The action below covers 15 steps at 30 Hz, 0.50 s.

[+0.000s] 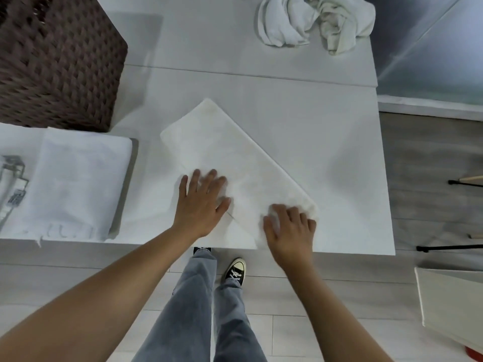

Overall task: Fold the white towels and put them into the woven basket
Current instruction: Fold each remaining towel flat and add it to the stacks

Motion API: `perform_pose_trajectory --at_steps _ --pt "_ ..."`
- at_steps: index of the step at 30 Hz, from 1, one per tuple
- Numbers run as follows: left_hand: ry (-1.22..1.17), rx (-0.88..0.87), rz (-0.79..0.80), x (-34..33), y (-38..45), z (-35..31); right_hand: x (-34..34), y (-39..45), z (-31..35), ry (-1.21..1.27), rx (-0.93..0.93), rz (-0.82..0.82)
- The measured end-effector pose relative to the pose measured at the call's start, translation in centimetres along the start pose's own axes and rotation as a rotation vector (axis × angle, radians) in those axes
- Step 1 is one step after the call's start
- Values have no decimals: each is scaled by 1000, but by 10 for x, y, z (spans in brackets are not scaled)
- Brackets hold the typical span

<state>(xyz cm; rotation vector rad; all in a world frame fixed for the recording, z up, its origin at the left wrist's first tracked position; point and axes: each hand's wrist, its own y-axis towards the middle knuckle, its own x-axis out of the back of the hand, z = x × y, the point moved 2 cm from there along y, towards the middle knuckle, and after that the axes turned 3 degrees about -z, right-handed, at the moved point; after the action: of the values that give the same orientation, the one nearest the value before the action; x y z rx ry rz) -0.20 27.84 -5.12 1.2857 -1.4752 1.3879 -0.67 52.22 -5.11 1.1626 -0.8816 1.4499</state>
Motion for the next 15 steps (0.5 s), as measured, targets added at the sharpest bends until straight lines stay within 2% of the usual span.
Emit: perform_pose_trajectory --at_steps 5,8,11,15 --pt "-32 23 106 -2 11 3 -5 -40 35 76 97 39" --pt "-58 12 113 -3 10 4 -7 -47 48 112 151 37" --pt "-47 -36 -11 0 -2 0 -6 -43 42 100 166 72" --pt "-111 -244 -121 -9 -45 -17 -7 -49 10 167 247 310"
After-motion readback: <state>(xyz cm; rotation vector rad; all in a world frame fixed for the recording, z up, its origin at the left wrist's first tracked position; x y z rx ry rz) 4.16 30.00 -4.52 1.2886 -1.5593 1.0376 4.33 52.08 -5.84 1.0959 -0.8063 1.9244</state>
